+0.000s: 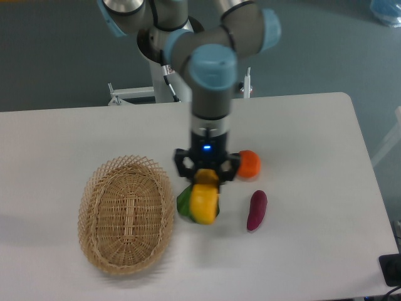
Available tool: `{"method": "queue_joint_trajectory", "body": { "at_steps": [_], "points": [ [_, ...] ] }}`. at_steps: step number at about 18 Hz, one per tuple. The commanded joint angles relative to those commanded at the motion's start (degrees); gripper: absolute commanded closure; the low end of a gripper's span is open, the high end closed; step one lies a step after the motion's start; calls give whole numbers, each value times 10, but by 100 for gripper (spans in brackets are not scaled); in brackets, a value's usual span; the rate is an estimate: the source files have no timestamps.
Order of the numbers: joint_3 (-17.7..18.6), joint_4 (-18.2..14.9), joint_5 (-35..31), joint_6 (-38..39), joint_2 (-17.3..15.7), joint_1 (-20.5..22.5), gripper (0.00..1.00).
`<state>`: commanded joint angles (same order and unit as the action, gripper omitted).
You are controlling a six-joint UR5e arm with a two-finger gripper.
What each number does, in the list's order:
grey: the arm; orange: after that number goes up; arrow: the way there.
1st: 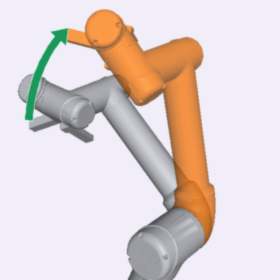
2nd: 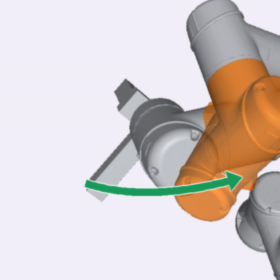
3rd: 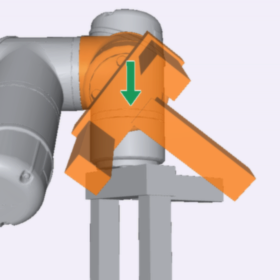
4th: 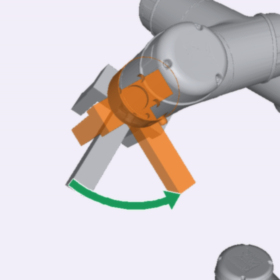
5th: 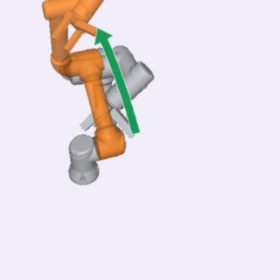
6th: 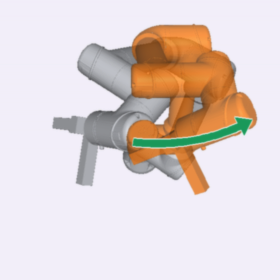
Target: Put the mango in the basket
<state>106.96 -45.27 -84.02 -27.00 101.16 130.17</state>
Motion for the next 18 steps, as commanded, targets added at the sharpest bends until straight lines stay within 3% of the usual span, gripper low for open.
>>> {"method": "queue_joint_trajectory", "body": {
  "at_steps": [4, 15, 18],
  "points": [
    [0, 2, 2, 89, 9, -29, 52],
    [-22, 4, 1, 90, 99, -81, 50],
    [-32, 5, 1, 88, 118, -91, 44]
  ]
}}
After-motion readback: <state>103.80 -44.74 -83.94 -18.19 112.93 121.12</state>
